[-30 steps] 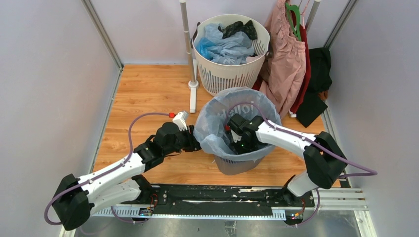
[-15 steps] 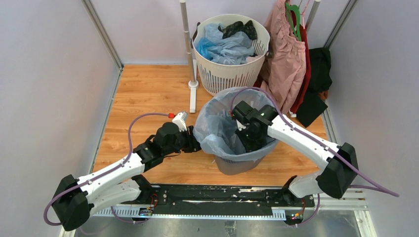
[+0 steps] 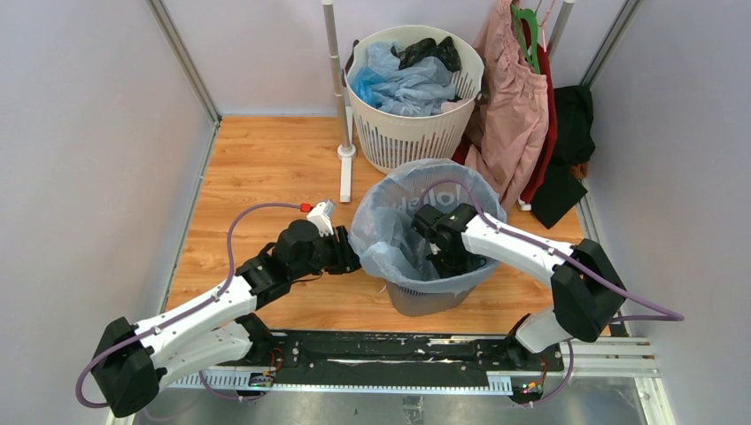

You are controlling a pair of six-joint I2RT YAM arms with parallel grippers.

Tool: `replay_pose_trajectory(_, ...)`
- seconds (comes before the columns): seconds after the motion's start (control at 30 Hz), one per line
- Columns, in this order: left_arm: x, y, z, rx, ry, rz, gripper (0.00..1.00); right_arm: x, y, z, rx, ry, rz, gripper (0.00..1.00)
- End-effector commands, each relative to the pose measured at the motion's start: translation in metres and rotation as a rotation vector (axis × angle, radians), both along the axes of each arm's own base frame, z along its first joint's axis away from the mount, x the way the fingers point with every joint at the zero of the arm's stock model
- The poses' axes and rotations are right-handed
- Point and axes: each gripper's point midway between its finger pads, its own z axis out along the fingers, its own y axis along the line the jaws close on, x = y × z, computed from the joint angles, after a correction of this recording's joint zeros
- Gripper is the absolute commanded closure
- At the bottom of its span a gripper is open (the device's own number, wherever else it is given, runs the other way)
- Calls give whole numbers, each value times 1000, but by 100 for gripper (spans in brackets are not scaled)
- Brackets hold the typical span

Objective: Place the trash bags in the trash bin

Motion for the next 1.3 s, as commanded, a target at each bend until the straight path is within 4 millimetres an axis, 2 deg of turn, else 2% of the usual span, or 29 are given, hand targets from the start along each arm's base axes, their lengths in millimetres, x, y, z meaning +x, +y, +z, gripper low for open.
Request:
replay_pose_trajectory(0.0, 2, -1, 15, -10, -38, 1, 58, -1, 3, 1, 21, 11, -33, 96)
replay_pose_trajectory(0.13, 2, -1, 14, -10, -38, 1, 58, 3, -2, 4, -7, -1, -21, 94)
replay_pose_trajectory(0.4, 2, -1, 17, -13, -42, -1, 57, -3, -4, -21, -30, 43, -29, 94)
replay_pose_trajectory(0.53, 1, 0, 17, -11, -42, 0, 58, 0, 0, -10, 4, 13, -35, 94)
replay_pose_trajectory(0.77, 0, 0, 16, -12, -41, 1, 58, 24, 21, 61, 159, -166, -67, 90)
replay_pose_trajectory(0.9, 0, 1, 16, -12, -42, 0, 57, 32, 41, 86, 281, -224, -107, 90)
replay_pose_trajectory(1.0, 0, 0, 16, -12, -40, 1, 56, 30, 72, 87, 446, -199, -143, 90)
replay_pose_trajectory(1.13, -1, 2, 16, -8, -40, 2, 51, 22, 108, 78, 618, -130, -193, 91)
replay_pose_trajectory(1.27, -1, 2, 16, -7, -39, 1, 51, 14, 112, 55, 568, -108, -195, 93)
